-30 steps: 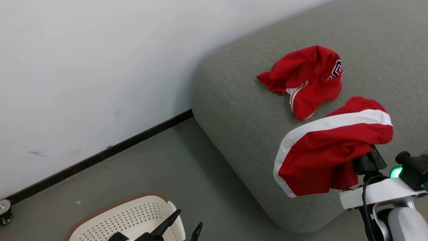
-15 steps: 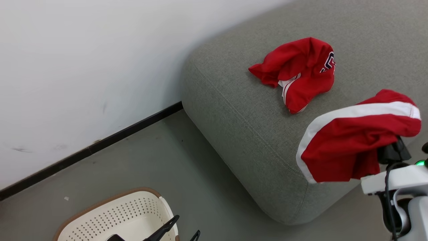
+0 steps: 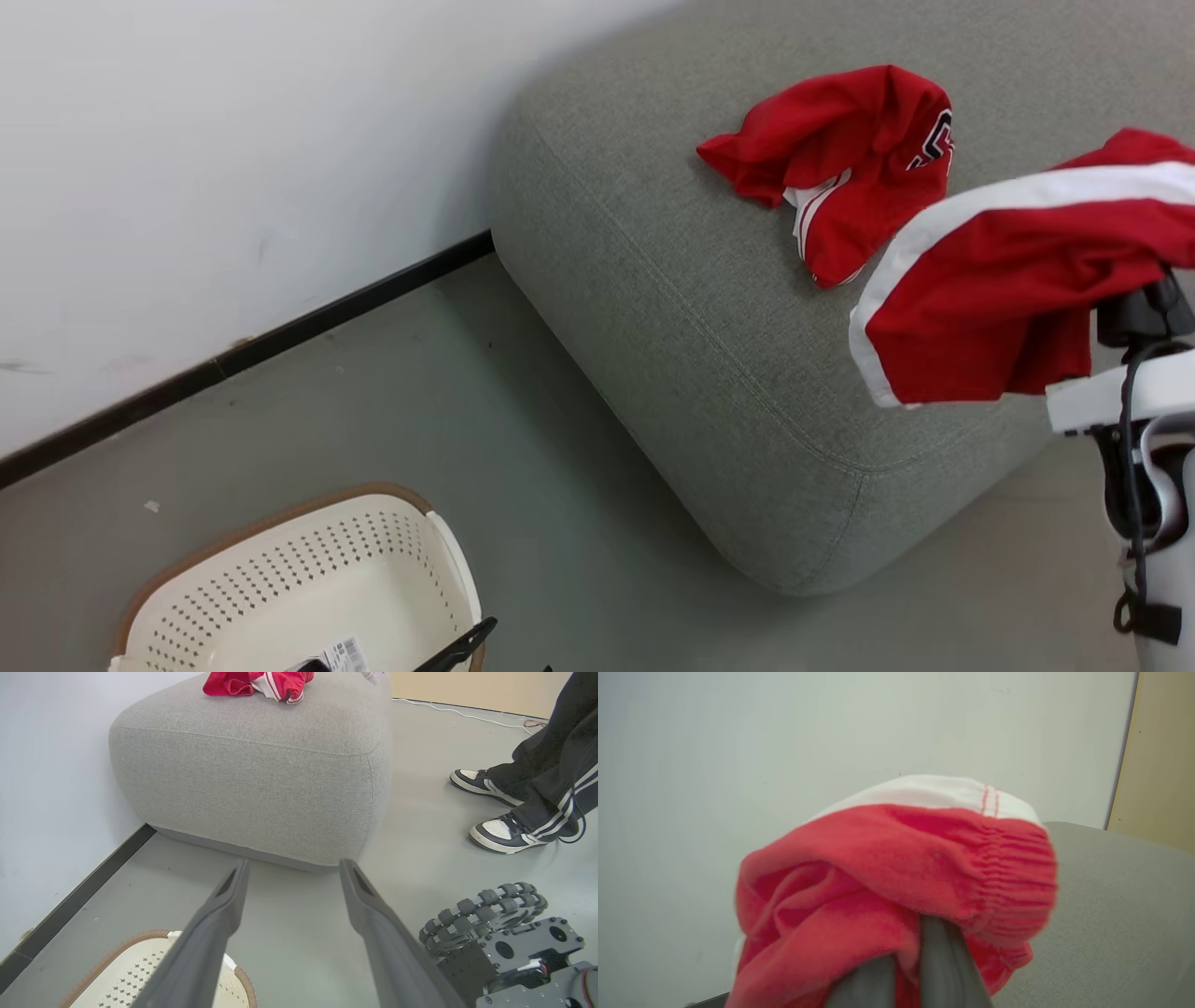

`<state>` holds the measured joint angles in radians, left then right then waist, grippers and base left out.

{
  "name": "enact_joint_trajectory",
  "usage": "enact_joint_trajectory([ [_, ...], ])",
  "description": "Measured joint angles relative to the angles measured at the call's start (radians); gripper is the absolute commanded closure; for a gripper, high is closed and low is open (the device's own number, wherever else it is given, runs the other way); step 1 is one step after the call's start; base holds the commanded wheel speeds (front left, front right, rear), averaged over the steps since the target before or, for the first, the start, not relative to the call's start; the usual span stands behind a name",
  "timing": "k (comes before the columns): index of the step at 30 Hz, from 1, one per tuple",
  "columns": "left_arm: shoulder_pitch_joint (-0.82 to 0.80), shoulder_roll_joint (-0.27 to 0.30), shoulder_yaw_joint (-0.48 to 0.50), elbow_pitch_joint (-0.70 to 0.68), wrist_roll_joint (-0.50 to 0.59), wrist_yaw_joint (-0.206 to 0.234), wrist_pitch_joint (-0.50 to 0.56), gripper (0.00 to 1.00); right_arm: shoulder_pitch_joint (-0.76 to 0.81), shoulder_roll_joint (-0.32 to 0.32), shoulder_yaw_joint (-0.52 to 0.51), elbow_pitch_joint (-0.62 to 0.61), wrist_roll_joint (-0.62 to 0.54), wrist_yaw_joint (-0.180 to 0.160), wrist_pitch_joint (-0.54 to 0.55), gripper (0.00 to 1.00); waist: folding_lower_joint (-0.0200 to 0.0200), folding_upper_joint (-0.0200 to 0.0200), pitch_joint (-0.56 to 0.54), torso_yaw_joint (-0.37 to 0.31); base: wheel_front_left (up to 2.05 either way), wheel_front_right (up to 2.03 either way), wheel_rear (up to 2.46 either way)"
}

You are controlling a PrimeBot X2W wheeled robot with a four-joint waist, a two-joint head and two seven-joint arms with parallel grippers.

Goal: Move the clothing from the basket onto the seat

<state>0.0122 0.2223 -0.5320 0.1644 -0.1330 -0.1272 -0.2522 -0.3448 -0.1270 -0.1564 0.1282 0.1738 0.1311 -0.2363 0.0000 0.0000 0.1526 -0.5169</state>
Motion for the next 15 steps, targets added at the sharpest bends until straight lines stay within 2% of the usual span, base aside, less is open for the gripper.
enact_joint_trajectory([
  [9,-0.004,0.057,-0.003,-0.036,0.017,0.0,0.0,0.0,-0.158,-0.021,0.012,0.043,0.031,0.0,0.026,1.0,0.0,0.0,0.077,-0.001,0.0,0.0,0.0],
  [15,-0.009,0.099,0.004,-0.059,0.021,0.0,0.0,0.0,-0.271,-0.011,0.01,0.087,0.087,0.0,0.045,1.0,0.0,0.0,0.133,-0.001,0.0,0.0,0.0],
])
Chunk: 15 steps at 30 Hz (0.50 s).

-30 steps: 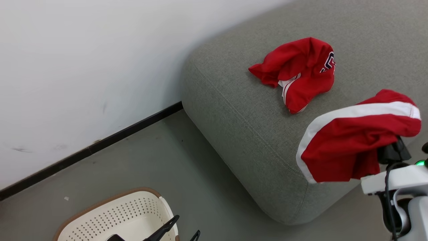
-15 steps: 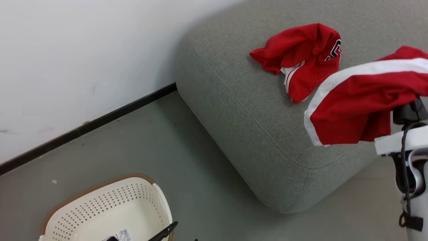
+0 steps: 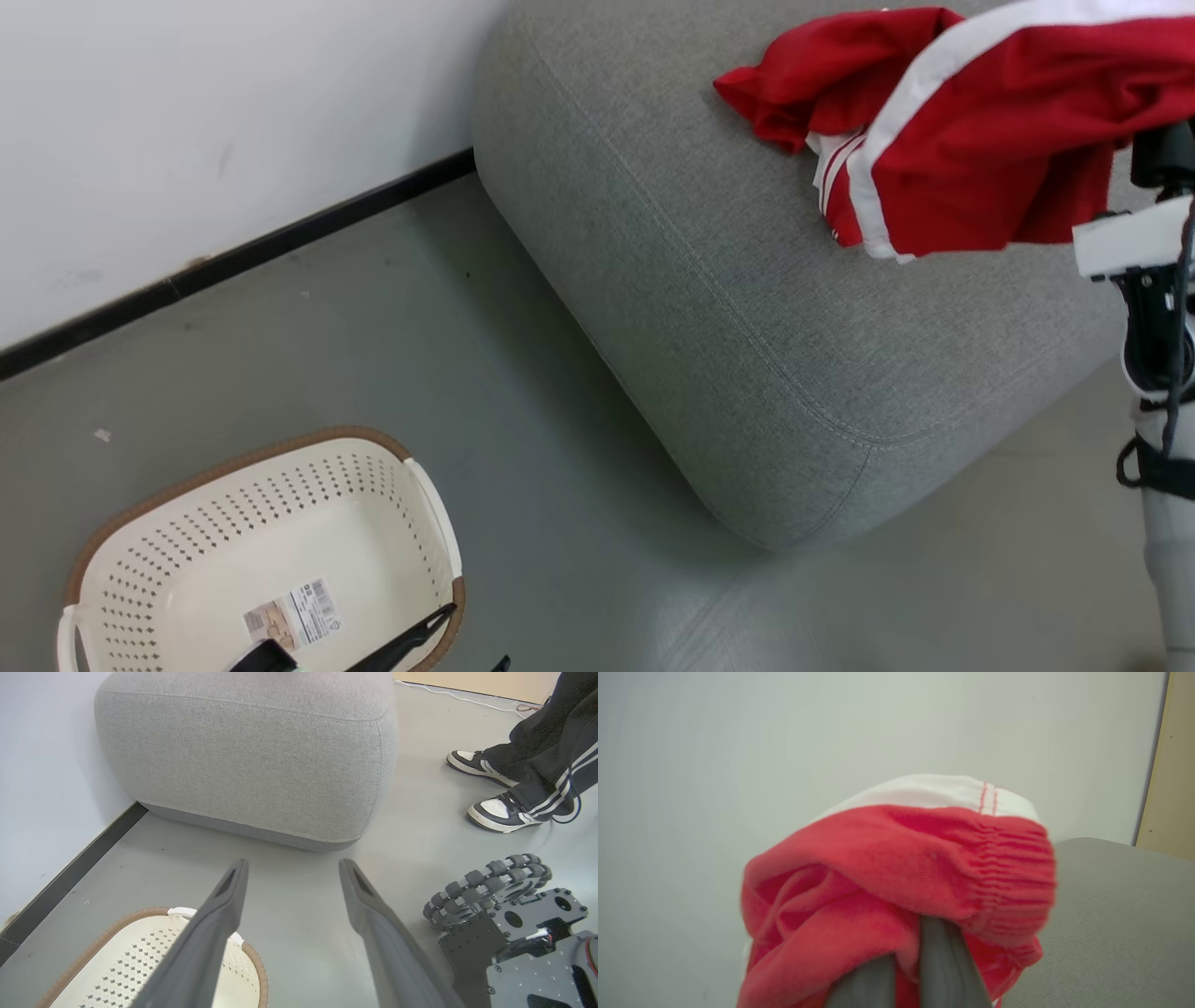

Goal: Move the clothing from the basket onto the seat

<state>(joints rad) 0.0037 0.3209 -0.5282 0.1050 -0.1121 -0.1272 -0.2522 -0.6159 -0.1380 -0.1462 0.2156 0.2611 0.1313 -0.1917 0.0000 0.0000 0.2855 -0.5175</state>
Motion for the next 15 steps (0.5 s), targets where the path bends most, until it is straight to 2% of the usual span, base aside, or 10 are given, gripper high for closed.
enact_joint_trajectory([
  [4,-0.007,0.052,0.004,-0.014,0.026,0.0,0.0,0.0,-0.093,0.004,0.025,0.049,0.003,0.0,0.017,1.0,0.0,0.0,0.047,0.001,0.0,0.0,0.0],
  [15,-0.015,0.098,0.034,-0.063,0.026,0.0,0.0,0.0,-0.303,-0.028,0.021,0.156,-0.014,0.0,0.043,1.0,0.0,0.0,0.144,0.009,0.0,0.0,0.0],
])
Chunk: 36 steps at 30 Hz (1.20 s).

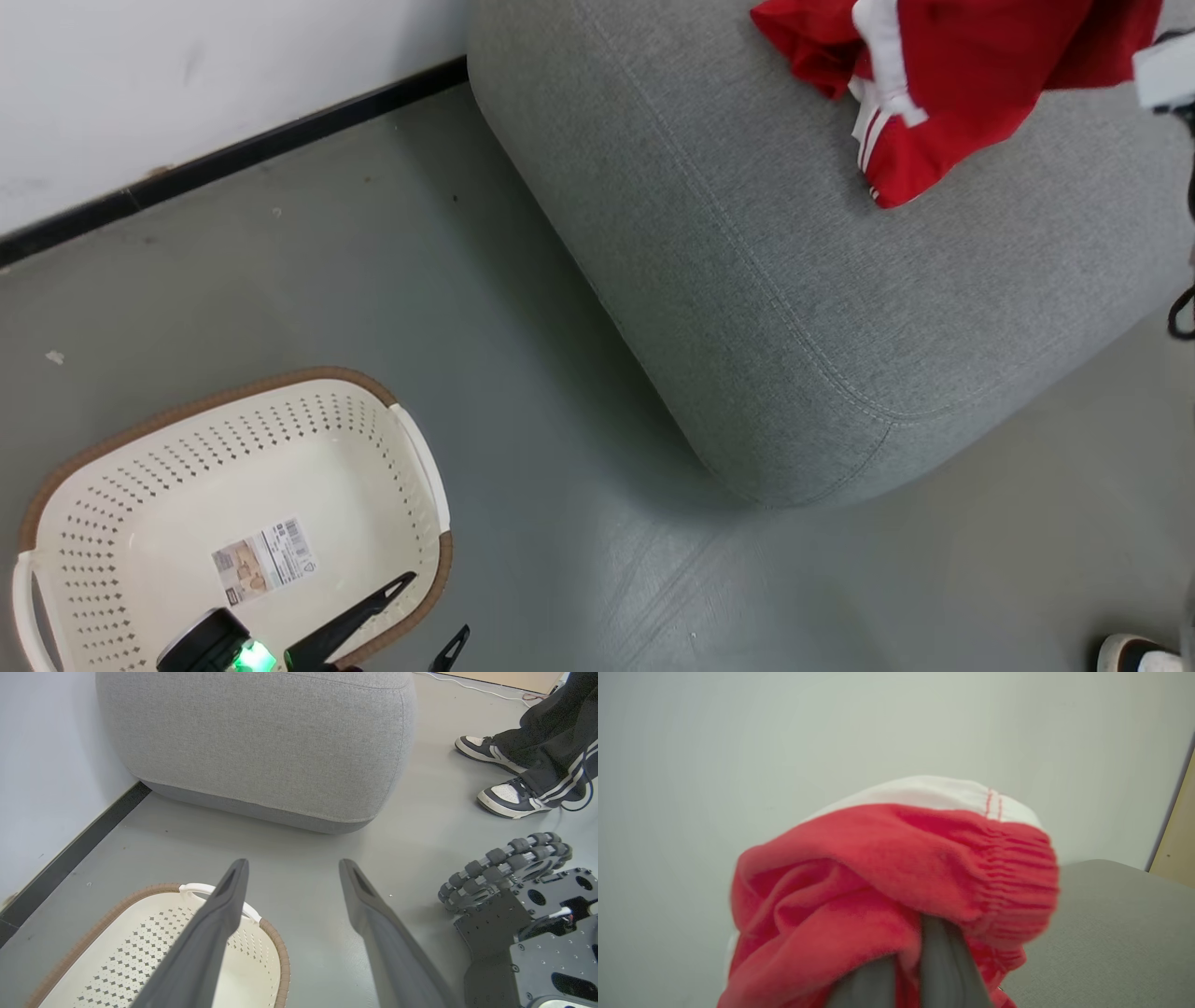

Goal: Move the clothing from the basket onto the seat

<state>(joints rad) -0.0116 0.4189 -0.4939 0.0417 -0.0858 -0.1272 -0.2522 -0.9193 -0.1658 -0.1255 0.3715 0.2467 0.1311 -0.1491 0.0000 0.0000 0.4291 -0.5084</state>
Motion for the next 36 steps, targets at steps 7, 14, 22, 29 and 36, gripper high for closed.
enact_joint_trajectory([
  [7,0.0,0.025,0.027,-0.026,0.0,0.0,0.0,0.0,-0.116,-0.022,-0.039,0.072,-0.022,0.0,0.008,1.0,0.0,0.0,0.056,0.011,0.0,0.0,0.0],
  [14,0.0,0.042,0.037,-0.046,0.0,0.0,0.0,0.0,-0.19,-0.035,-0.031,0.117,-0.092,0.001,0.008,1.0,0.0,0.0,0.102,0.023,0.0,0.0,0.0],
  [22,0.0,0.056,0.051,-0.075,0.002,0.0,0.0,0.0,-0.233,-0.091,-0.216,0.219,-0.134,0.001,0.008,1.0,0.0,0.0,0.156,0.042,0.0,0.0,0.0],
  [29,0.0,0.078,0.058,-0.092,0.009,0.0,0.0,0.0,-0.234,-0.099,-0.336,0.302,-0.188,0.001,0.007,1.0,0.0,0.0,0.2,0.056,0.0,0.0,0.0],
  [36,0.0,0.099,0.064,-0.105,0.01,0.0,0.0,0.0,-0.236,-0.091,-0.47,0.369,-0.24,0.001,0.007,1.0,0.0,0.0,0.241,0.067,0.0,0.0,0.0],
])
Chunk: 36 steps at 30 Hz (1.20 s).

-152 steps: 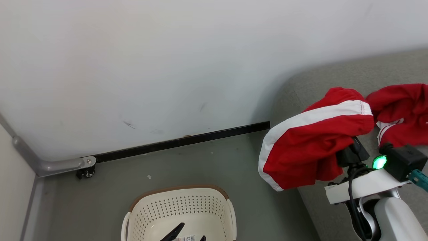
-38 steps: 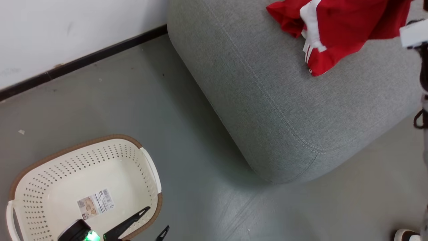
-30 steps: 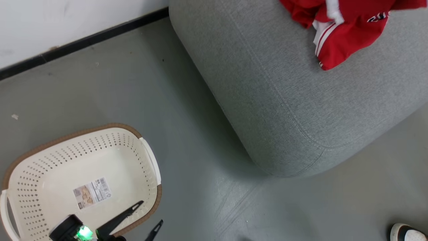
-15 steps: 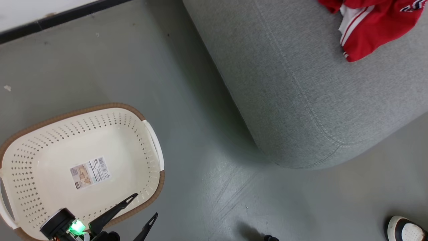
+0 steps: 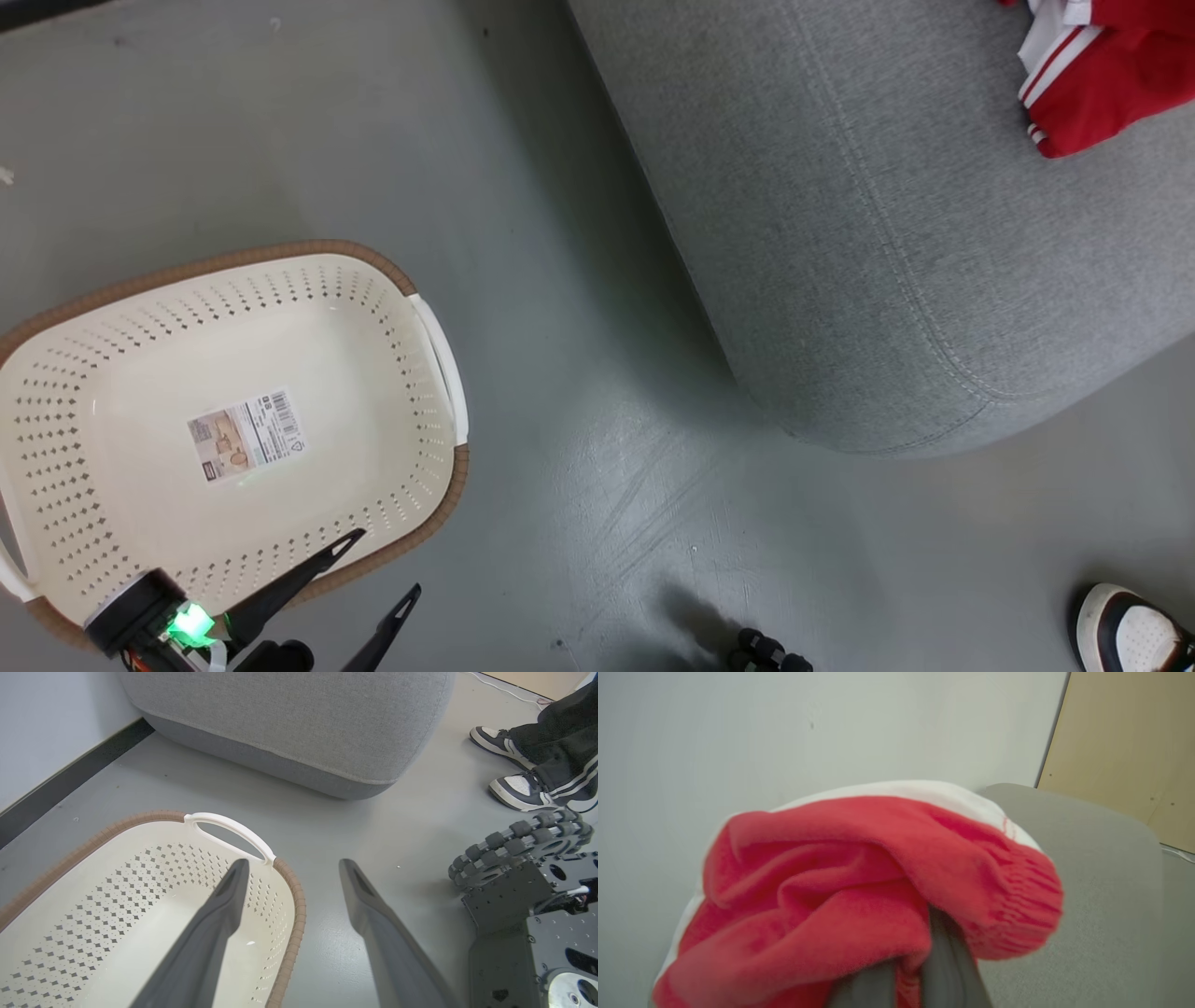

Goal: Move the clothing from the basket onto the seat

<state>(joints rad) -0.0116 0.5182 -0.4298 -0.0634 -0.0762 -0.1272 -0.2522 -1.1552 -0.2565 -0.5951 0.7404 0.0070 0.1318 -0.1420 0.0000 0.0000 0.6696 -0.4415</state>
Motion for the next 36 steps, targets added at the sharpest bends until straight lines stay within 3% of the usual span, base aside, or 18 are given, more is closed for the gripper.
enact_joint_trajectory([
  [10,-0.001,0.024,0.012,-0.012,0.0,0.0,0.0,0.0,-0.023,0.059,-0.08,0.104,-0.074,0.0,0.056,1.0,0.0,0.0,0.048,0.014,0.0,0.0,0.0],
  [17,-0.016,0.024,0.016,-0.015,0.0,0.0,0.0,0.0,-0.073,0.038,-0.264,0.095,-0.114,0.0,0.035,1.0,0.0,0.0,0.075,0.026,0.0,0.0,0.0],
  [21,-0.028,0.023,0.018,-0.016,0.0,0.0,0.0,0.0,-0.084,0.051,-0.314,0.1,-0.14,0.0,0.035,1.0,0.0,0.0,0.084,0.035,0.0,0.0,0.0],
  [22,-0.028,0.023,0.018,-0.016,0.0,0.0,0.0,0.0,-0.086,0.059,-0.322,0.1,-0.146,0.0,0.034,0.56,0.0,0.0,0.086,0.037,0.0,0.0,0.0],
  [23,-0.028,0.023,0.018,-0.016,0.0,0.0,0.0,0.0,-0.089,0.066,-0.326,0.1,-0.156,0.0,0.026,0.0,0.0,0.0,0.087,0.04,0.0,0.0,0.0],
  [36,-0.047,0.023,0.012,-0.014,-0.001,0.0,0.0,0.0,-0.17,0.129,-0.367,0.077,-0.247,0.0,-0.063,0.0,0.0,0.0,0.094,0.054,0.0,0.0,0.0],
])
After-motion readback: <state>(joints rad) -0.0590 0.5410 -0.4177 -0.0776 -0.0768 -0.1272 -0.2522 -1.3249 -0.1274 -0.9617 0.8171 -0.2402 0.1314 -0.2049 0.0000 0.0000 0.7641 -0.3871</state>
